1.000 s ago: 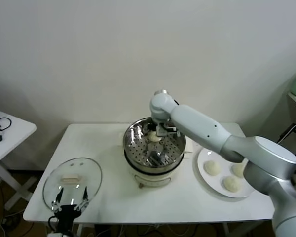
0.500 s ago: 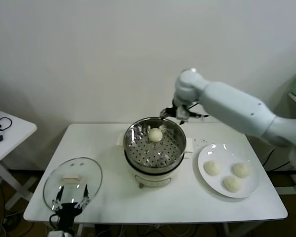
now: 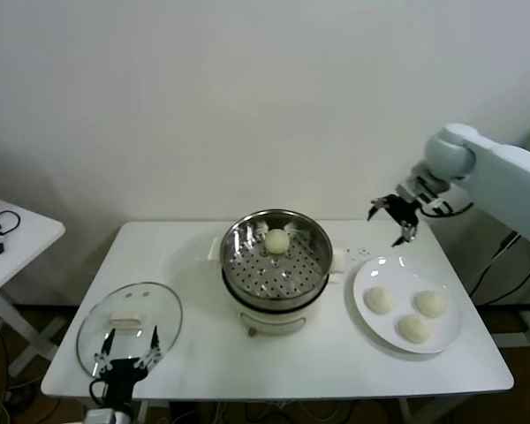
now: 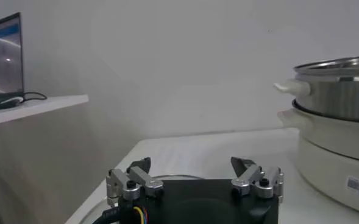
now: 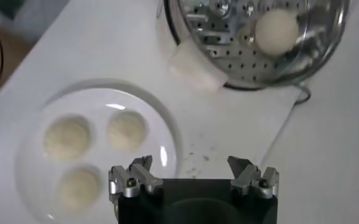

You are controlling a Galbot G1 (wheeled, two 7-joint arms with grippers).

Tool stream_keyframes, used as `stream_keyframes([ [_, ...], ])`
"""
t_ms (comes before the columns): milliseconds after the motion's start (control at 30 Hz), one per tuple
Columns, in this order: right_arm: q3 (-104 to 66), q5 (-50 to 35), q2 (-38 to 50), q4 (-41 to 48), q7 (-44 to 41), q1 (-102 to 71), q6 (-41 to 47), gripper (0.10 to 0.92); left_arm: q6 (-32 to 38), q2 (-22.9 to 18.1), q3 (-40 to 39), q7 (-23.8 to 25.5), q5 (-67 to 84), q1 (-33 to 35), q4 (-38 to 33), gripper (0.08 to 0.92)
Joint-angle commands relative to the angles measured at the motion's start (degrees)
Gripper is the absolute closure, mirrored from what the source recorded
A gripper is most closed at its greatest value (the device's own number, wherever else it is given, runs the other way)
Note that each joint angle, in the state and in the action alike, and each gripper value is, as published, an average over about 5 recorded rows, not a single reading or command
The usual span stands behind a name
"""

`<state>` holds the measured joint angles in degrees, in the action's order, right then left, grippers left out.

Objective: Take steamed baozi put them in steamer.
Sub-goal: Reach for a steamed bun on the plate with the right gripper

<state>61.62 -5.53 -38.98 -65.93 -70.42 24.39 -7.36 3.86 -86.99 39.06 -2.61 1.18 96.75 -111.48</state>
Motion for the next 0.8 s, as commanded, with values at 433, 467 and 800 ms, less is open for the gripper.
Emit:
stream_keyframes([
  [433,-15.72,4.43,-3.76,10.13,1.92,-25.52,7.0,0.203,-0.27,-0.28,0.47,-0.28,-0.07,0.26,-0.26,0.177],
  [467,-15.86,4.55,-4.35,10.44,1.99,-25.67,7.0,0.203,-0.23,-0.28,0.5,-0.3,-0.03,0.28,-0.18,0.177],
  [800,-14.75,4.85,-9.01,13.69,2.32,-25.41,6.72,0.203,-0.15,0.14,0.64,-0.32,0.04,0.11,0.7,0.177],
])
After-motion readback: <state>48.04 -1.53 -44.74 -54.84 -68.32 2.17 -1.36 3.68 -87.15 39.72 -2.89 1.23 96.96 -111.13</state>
